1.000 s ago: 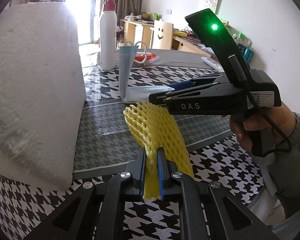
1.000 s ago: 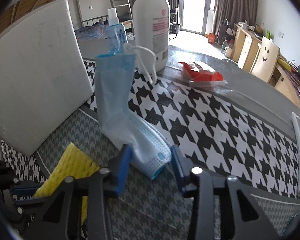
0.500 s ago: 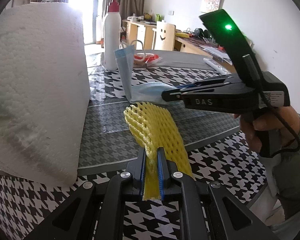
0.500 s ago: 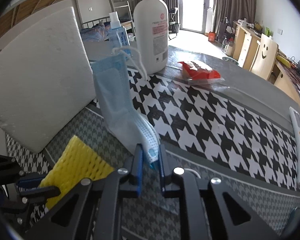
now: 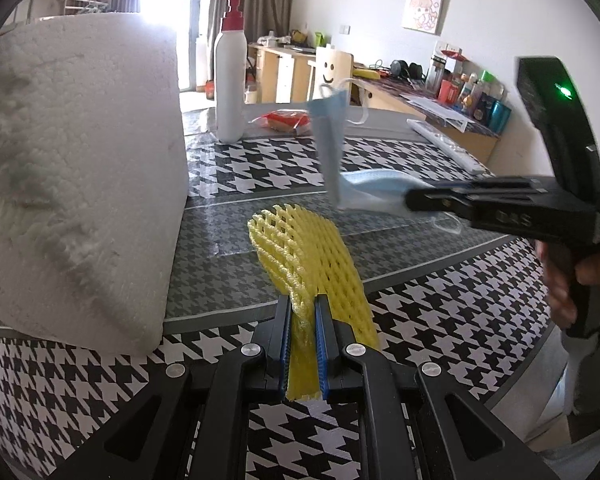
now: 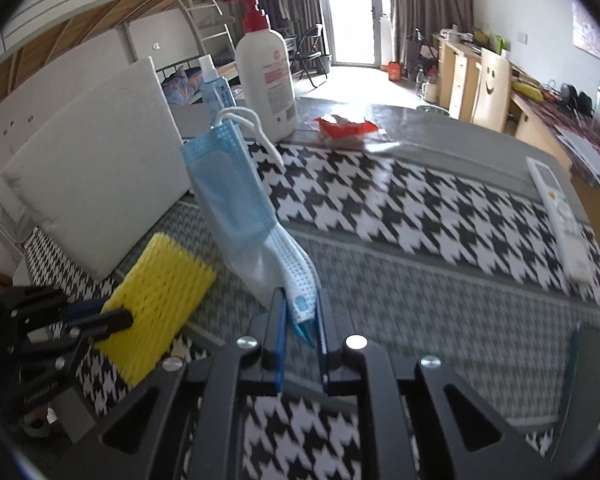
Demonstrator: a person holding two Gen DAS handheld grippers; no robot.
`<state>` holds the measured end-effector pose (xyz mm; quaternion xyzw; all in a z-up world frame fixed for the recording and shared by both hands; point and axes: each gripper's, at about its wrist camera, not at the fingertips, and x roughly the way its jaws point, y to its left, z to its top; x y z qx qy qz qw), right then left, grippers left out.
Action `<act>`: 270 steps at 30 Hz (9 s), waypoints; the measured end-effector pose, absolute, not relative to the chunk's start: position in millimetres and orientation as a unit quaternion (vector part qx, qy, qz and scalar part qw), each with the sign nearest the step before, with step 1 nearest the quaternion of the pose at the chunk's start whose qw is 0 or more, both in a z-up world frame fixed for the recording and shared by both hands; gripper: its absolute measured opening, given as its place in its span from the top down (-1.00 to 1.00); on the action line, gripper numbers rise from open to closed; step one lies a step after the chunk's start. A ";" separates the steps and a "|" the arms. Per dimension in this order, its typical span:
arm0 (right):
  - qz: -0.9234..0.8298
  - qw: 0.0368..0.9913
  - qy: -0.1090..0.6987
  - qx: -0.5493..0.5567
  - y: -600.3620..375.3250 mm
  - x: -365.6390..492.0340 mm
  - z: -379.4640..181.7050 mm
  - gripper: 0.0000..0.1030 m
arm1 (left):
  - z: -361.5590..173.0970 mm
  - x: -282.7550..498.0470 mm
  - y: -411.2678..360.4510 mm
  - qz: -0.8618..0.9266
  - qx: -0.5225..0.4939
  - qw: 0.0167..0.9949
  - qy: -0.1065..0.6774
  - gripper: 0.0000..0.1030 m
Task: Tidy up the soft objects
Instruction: 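Lift the sponge and mask with both grippers and carry them toward the foam box, then lower the blue mask into the foam box and open the right gripper, then lower the yellow sponge into the foam box and open the left gripper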
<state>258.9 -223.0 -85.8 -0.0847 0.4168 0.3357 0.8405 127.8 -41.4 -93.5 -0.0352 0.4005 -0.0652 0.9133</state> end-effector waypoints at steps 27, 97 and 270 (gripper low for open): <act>0.312 0.855 0.412 -0.046 -258.3 230.3 -90.7 0.69 | -101.0 138.0 -61.4 -0.082 -0.021 0.909 0.407 0.02; 0.306 0.898 0.317 0.021 -270.1 202.5 -38.1 0.69 | -26.4 126.0 -58.2 -0.077 0.018 0.949 0.305 0.83; 0.385 0.888 0.228 -0.108 -37.4 186.7 33.0 -0.64 | 43.0 62.7 132.7 0.124 -0.034 0.978 0.166 0.82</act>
